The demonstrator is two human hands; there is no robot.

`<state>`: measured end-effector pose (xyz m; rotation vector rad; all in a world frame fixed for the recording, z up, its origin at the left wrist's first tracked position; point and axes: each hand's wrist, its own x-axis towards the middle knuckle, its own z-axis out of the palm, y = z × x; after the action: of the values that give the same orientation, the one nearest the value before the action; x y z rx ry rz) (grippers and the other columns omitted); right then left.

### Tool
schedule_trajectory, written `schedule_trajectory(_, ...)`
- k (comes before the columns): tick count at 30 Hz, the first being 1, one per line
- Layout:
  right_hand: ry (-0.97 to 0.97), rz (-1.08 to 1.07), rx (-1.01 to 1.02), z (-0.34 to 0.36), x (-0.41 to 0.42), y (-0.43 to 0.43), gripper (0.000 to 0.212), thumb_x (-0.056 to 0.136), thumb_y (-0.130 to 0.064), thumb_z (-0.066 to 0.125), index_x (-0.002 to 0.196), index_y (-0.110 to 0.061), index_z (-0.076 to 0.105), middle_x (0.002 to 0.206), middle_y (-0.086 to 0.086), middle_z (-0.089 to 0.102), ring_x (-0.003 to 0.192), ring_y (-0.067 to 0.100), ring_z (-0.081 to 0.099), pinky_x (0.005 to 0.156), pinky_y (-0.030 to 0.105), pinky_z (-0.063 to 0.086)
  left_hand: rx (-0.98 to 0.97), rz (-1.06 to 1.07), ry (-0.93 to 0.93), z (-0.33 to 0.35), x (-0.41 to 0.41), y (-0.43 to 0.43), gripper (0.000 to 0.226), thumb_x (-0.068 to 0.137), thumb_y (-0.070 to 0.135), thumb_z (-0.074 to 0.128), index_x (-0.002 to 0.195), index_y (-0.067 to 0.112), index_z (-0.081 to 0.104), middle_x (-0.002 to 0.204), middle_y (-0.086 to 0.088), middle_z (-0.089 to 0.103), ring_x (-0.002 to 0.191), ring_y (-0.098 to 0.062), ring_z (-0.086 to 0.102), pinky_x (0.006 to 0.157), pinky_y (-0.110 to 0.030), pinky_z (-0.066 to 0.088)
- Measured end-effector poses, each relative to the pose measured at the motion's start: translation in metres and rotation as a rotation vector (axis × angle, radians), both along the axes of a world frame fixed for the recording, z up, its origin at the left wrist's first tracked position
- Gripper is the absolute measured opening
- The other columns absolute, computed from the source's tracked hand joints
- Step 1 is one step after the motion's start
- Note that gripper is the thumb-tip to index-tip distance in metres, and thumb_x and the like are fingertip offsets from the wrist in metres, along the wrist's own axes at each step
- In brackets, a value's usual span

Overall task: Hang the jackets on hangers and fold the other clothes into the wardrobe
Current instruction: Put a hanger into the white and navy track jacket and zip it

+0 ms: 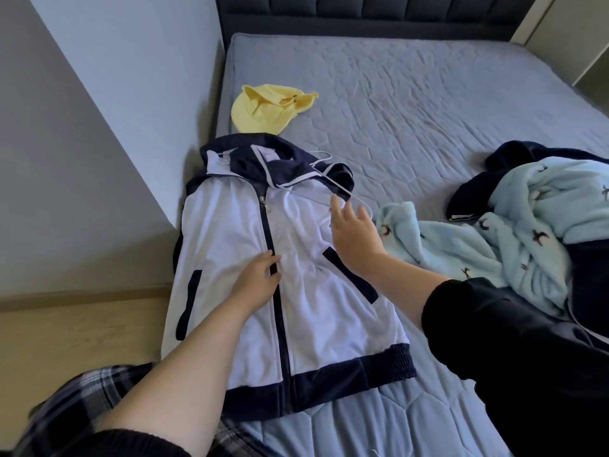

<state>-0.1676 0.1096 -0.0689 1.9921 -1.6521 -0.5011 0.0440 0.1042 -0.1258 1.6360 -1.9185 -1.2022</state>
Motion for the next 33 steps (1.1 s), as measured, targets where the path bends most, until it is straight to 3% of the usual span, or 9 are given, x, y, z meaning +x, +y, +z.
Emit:
schedule_trajectory(3, 0.034, -0.024, 0.073, 0.005, 0.008, 0.003, 0.051, 0.092, -0.006, 0.041, 0.142, -0.001, 0.035, 0.156, 0.025, 0.007, 0.106, 0.029, 0.05, 0.087, 0.036, 0.043, 0.023, 0.032, 0.018, 0.0, -0.001, 0.0, 0.041, 0.093, 0.01, 0.054, 0.134, 0.015, 0.054, 0.151, 0.0, 0.037, 0.139, -0.015, 0.034, 0.109, -0.019, 0.025)
schedule_trajectory(5, 0.021, -0.007, 0.062, 0.007, 0.012, 0.006, 0.051, 0.088, -0.006, 0.046, 0.138, -0.003, 0.043, 0.155, 0.023, 0.017, 0.102, 0.026, 0.053, 0.081, 0.031, 0.044, 0.027, 0.107, 0.055, 0.002, -0.001, 0.001, 0.036, 0.093, 0.01, 0.053, 0.127, 0.016, 0.059, 0.135, 0.001, 0.051, 0.13, -0.017, 0.045, 0.098, -0.018, 0.032)
schedule_trajectory(8, -0.033, 0.061, 0.001, 0.022, 0.015, 0.006, 0.034, 0.064, -0.008, 0.065, 0.097, -0.012, 0.074, 0.13, 0.012, 0.06, 0.066, 0.015, 0.057, 0.052, 0.025, 0.034, 0.015, 0.258, 0.142, 0.013, 0.001, -0.001, 0.028, 0.093, 0.01, 0.051, 0.117, 0.017, 0.066, 0.115, 0.002, 0.062, 0.111, -0.015, 0.057, 0.085, -0.019, 0.038)
schedule_trajectory(10, -0.045, 0.11, -0.041, 0.023, 0.012, 0.004, 0.031, 0.057, -0.003, 0.067, 0.086, -0.011, 0.075, 0.121, 0.012, 0.065, 0.058, 0.016, 0.052, 0.048, 0.025, 0.029, 0.111, 0.406, 0.351, 0.022, 0.002, -0.005, 0.02, 0.093, 0.013, 0.055, 0.108, 0.019, 0.068, 0.114, -0.001, 0.065, 0.108, -0.015, 0.059, 0.087, -0.024, 0.043)
schedule_trajectory(14, 0.133, 0.058, -0.004, 0.035, 0.036, 0.016, 0.05, 0.077, -0.003, 0.052, 0.127, -0.003, 0.058, 0.146, 0.021, 0.039, 0.088, 0.025, 0.057, 0.062, 0.031, 0.04, 0.487, 0.495, 0.828, 0.037, -0.007, -0.019, 0.029, 0.098, 0.02, 0.048, 0.126, 0.016, 0.055, 0.115, -0.004, 0.063, 0.112, -0.019, 0.058, 0.097, -0.033, 0.041)
schedule_trajectory(17, 0.312, 0.071, 0.106, 0.029, 0.049, 0.032, 0.056, 0.081, 0.0, 0.03, 0.134, 0.002, 0.045, 0.153, 0.03, 0.013, 0.111, 0.036, 0.048, 0.074, 0.04, 0.041, 0.67, 0.546, 1.101, 0.053, -0.017, -0.037, 0.04, 0.1, 0.022, 0.047, 0.139, 0.015, 0.042, 0.104, -0.006, 0.06, 0.097, -0.022, 0.057, 0.076, -0.032, 0.04)
schedule_trajectory(22, 0.349, 0.104, 0.019, 0.027, 0.053, 0.04, 0.047, 0.097, -0.021, 0.039, 0.14, -0.001, 0.04, 0.156, 0.024, 0.007, 0.126, 0.039, 0.038, 0.096, 0.048, 0.04, 0.735, 0.541, 1.054, 0.075, -0.044, -0.055, 0.044, 0.102, 0.02, 0.04, 0.145, 0.023, 0.031, 0.123, -0.011, 0.056, 0.101, -0.029, 0.065, 0.091, -0.042, 0.05)
schedule_trajectory(27, 0.313, 0.109, -0.032, 0.024, 0.048, 0.06, 0.05, 0.099, -0.027, 0.042, 0.141, -0.001, 0.039, 0.157, 0.022, 0.005, 0.133, 0.037, 0.033, 0.103, 0.05, 0.036, 0.623, 0.639, 0.808, 0.092, -0.063, -0.062, 0.014, 0.099, 0.001, 0.038, 0.093, -0.001, 0.05, 0.076, -0.011, 0.059, 0.044, -0.016, 0.064, 0.04, -0.026, 0.053)
schedule_trajectory(33, 0.482, 0.149, 0.046, 0.028, 0.043, 0.067, 0.055, 0.099, -0.035, 0.044, 0.145, -0.006, 0.035, 0.152, 0.03, -0.014, 0.14, 0.047, 0.011, 0.11, 0.058, 0.019, 0.553, 0.652, 0.672, 0.095, -0.074, -0.062, 0.027, 0.099, -0.003, 0.036, 0.075, 0.004, 0.045, 0.07, -0.009, 0.053, 0.032, -0.012, 0.057, 0.037, -0.023, 0.049)
